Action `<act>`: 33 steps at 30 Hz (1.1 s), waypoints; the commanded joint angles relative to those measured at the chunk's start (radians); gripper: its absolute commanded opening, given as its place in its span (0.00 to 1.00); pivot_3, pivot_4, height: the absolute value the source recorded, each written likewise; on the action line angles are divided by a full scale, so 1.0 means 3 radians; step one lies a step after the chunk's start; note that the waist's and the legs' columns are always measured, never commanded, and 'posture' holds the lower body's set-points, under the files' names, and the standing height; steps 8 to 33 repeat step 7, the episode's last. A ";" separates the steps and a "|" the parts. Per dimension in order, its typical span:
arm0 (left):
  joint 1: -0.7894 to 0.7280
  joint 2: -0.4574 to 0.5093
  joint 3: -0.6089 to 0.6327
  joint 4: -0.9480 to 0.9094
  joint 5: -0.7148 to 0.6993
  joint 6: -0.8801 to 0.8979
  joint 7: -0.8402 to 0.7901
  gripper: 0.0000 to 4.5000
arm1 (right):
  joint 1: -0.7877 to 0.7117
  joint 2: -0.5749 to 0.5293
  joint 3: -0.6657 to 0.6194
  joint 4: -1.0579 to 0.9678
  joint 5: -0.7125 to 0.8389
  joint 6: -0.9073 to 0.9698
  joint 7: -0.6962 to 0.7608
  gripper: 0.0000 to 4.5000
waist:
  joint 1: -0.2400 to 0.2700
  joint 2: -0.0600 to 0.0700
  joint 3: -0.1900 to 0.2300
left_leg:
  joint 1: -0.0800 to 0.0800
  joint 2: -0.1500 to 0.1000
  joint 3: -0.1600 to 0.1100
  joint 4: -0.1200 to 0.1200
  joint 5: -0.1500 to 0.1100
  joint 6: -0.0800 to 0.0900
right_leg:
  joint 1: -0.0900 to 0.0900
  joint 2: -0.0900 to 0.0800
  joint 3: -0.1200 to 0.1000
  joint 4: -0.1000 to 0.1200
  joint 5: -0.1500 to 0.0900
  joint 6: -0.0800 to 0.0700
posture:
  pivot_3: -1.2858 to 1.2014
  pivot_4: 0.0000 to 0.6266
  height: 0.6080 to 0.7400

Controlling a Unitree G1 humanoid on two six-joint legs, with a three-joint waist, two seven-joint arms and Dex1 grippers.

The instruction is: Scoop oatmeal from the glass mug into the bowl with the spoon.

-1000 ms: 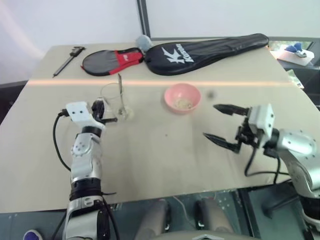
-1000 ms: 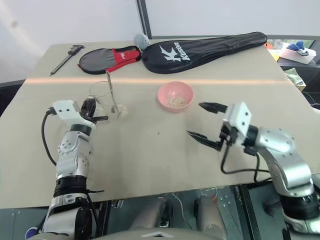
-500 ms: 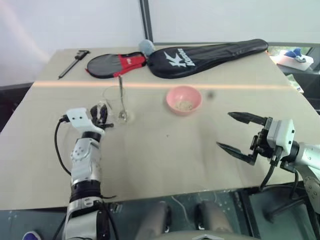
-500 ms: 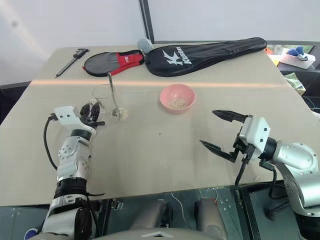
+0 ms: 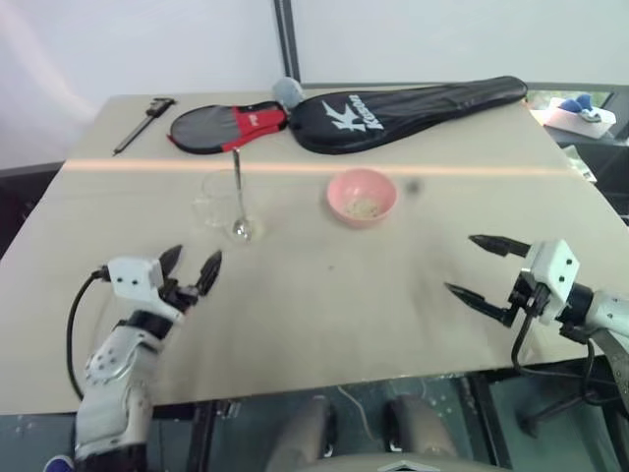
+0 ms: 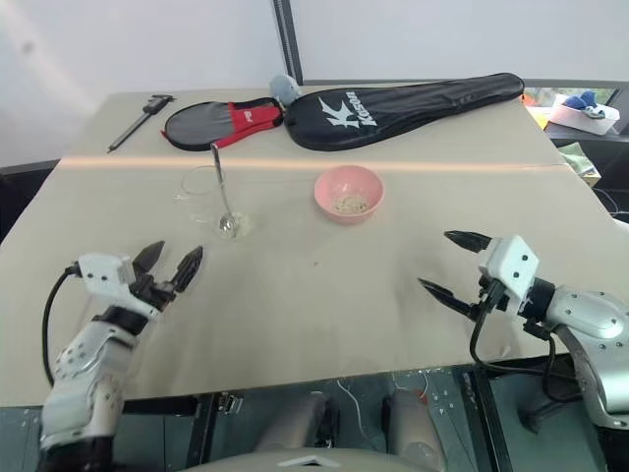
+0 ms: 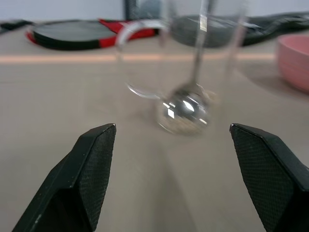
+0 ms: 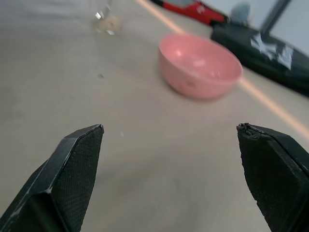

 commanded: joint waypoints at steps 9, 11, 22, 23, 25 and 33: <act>0.0589 0.0298 0.0152 -0.0710 -0.0289 0.0314 -0.0418 0.86 | -0.0411 -0.0137 -0.0030 0.0830 -0.0142 -0.0417 0.0287 1.00 | 0.0051 0.0011 0.0006 | -0.0001 0.0001 0.0000 -0.0007 -0.0001 0.0003 | 0.0003 0.0000 -0.0003 -0.0016 0.0000 -0.0001 | 0.52 0.24 1.00; 0.0589 0.0298 0.0152 -0.0710 -0.0289 0.0314 -0.0418 0.86 | -0.0411 -0.0137 -0.0030 0.0830 -0.0142 -0.0417 0.0287 1.00 | 0.0051 0.0011 0.0006 | -0.0001 0.0001 0.0000 -0.0007 -0.0001 0.0003 | 0.0003 0.0000 -0.0003 -0.0016 0.0000 -0.0001 | 0.52 0.24 1.00; 0.0589 0.0298 0.0152 -0.0710 -0.0289 0.0314 -0.0418 0.86 | -0.0411 -0.0137 -0.0030 0.0830 -0.0142 -0.0417 0.0287 1.00 | 0.0051 0.0011 0.0006 | -0.0001 0.0001 0.0000 -0.0007 -0.0001 0.0003 | 0.0003 0.0000 -0.0003 -0.0016 0.0000 -0.0001 | 0.52 0.24 1.00; 0.0589 0.0298 0.0152 -0.0710 -0.0289 0.0314 -0.0418 0.86 | -0.0411 -0.0137 -0.0030 0.0830 -0.0142 -0.0417 0.0287 1.00 | 0.0051 0.0011 0.0006 | -0.0001 0.0001 0.0000 -0.0007 -0.0001 0.0003 | 0.0003 0.0000 -0.0003 -0.0016 0.0000 -0.0001 | 0.52 0.24 1.00; 0.0589 0.0298 0.0152 -0.0710 -0.0289 0.0314 -0.0418 0.86 | -0.0411 -0.0137 -0.0030 0.0830 -0.0142 -0.0417 0.0287 1.00 | 0.0051 0.0011 0.0006 | -0.0001 0.0001 0.0000 -0.0007 -0.0001 0.0003 | 0.0003 0.0000 -0.0003 -0.0016 0.0000 -0.0001 | 0.52 0.24 1.00; 0.0589 0.0298 0.0152 -0.0710 -0.0289 0.0314 -0.0418 0.86 | -0.0411 -0.0137 -0.0030 0.0830 -0.0142 -0.0417 0.0287 1.00 | 0.0051 0.0011 0.0006 | -0.0001 0.0001 0.0000 -0.0007 -0.0001 0.0003 | 0.0003 0.0000 -0.0003 -0.0016 0.0000 -0.0001 | 0.52 0.24 1.00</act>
